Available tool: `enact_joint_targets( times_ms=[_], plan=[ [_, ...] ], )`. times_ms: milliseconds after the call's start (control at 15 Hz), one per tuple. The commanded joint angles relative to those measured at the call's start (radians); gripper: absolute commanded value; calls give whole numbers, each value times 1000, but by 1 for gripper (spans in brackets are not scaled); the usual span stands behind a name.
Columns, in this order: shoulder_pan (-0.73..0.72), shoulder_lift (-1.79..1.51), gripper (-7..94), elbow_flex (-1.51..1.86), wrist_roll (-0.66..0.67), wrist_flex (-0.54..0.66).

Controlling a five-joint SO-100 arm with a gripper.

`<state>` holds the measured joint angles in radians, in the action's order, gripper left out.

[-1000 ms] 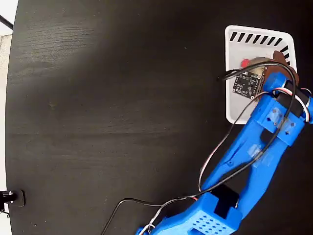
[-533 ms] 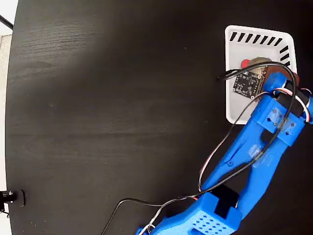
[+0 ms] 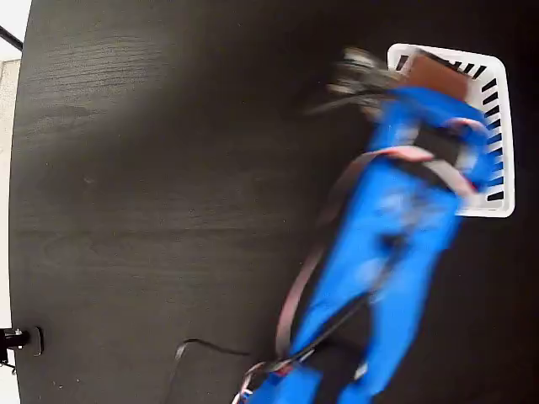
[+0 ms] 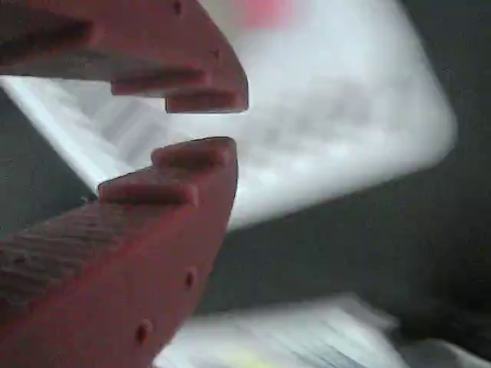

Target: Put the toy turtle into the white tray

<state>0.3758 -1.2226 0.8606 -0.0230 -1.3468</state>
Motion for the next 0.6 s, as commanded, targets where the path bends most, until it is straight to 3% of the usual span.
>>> enact_joint_targets(
  times_ms=[0,200,400,533],
  plan=[
    [-179,-296,0,218,-69,60],
    [-345,-528,0,618,-110,164],
    [-376,-848,0,1155,-41,391],
    [-397,-1046,0,1465,-2,480]
  ],
)
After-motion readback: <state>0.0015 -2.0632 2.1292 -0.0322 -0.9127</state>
